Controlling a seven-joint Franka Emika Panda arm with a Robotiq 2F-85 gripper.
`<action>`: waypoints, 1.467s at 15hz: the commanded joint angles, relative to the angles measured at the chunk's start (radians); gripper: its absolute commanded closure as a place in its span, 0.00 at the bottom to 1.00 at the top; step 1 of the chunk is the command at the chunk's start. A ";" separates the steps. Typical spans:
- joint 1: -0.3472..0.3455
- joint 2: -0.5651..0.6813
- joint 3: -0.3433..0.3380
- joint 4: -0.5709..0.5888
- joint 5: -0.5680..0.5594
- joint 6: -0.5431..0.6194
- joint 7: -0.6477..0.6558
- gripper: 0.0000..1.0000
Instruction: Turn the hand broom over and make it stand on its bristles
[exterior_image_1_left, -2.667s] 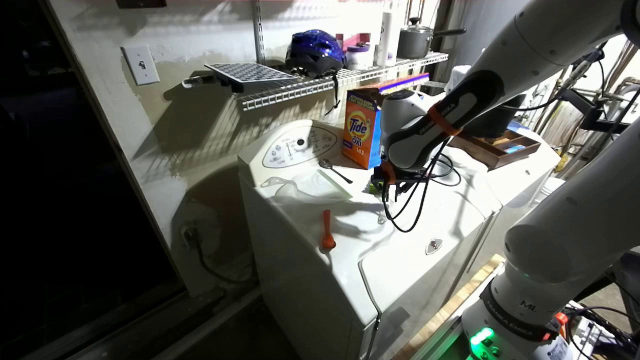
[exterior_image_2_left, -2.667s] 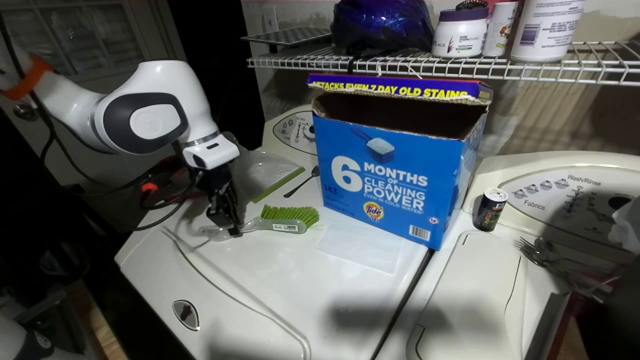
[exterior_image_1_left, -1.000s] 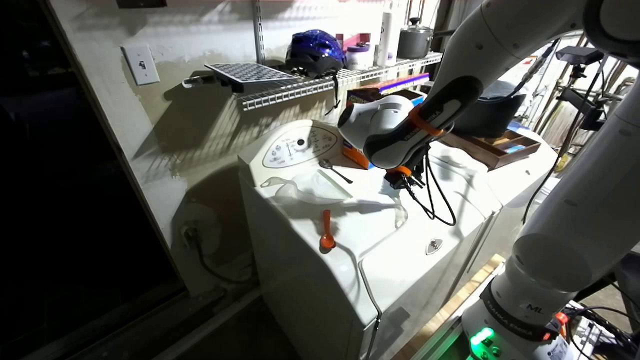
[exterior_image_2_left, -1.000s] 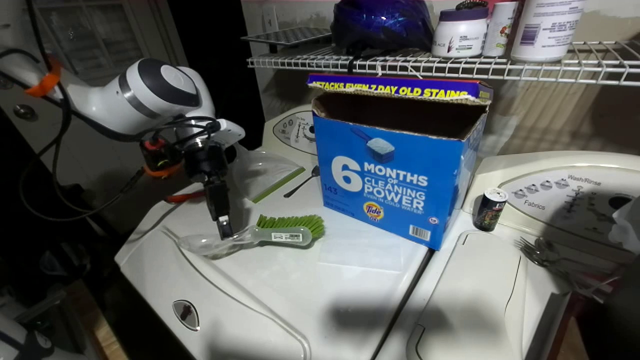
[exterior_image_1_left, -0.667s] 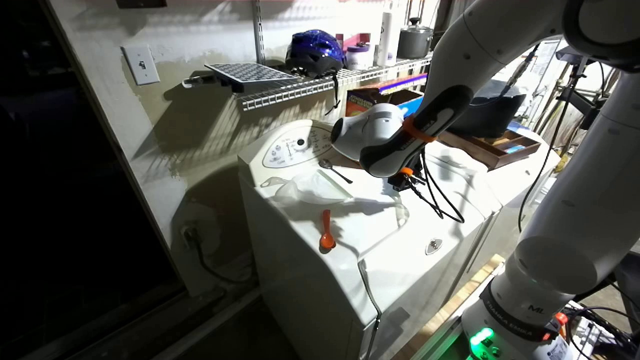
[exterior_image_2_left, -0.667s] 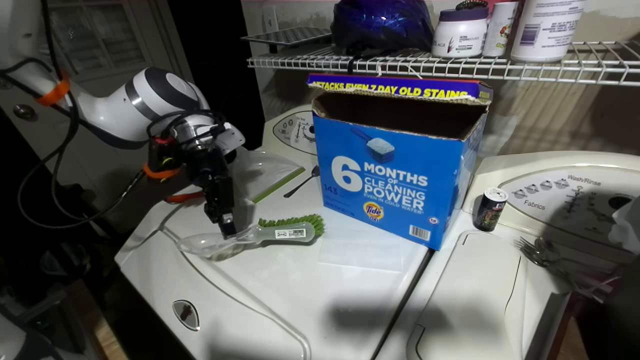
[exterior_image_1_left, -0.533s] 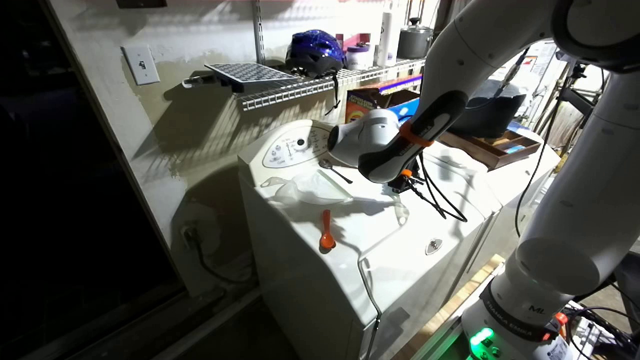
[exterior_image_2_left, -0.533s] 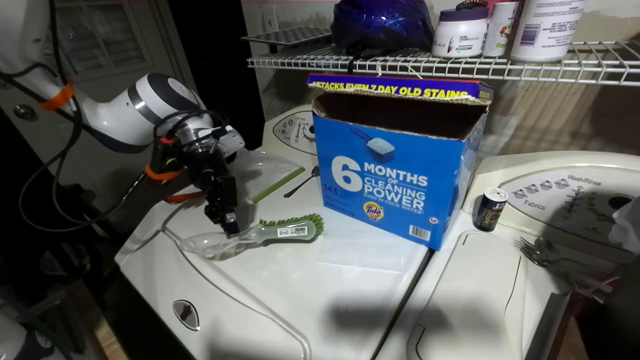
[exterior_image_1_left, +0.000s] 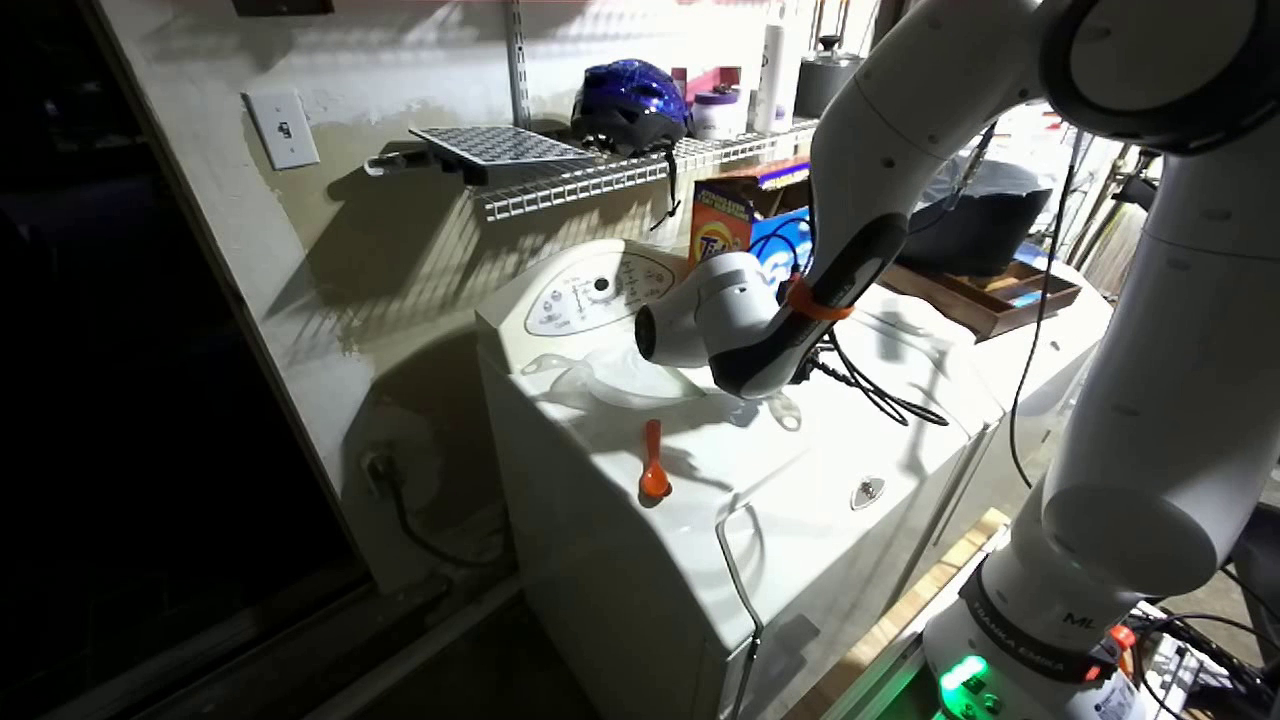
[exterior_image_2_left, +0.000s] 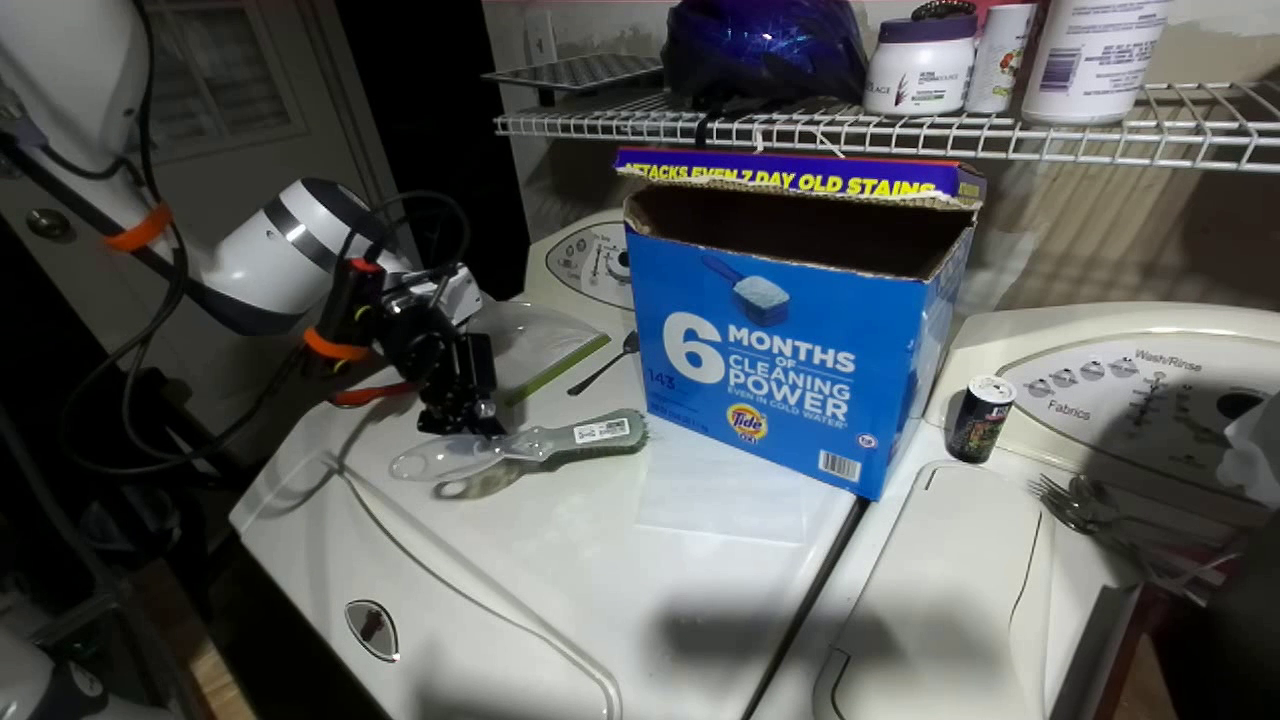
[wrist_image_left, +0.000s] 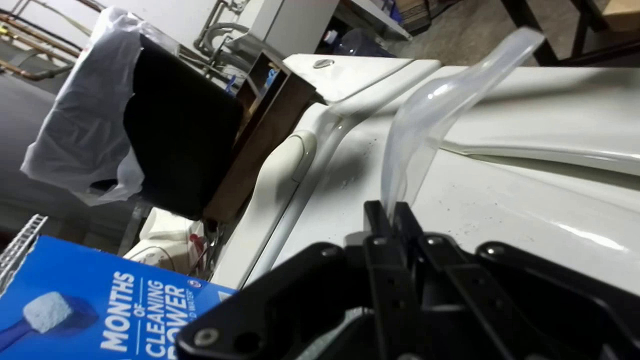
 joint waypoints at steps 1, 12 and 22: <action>0.026 0.047 0.011 0.013 -0.112 -0.067 -0.074 0.98; 0.045 0.110 0.039 -0.025 -0.351 -0.119 -0.233 0.98; 0.072 0.117 0.087 -0.054 -0.409 -0.130 -0.255 0.98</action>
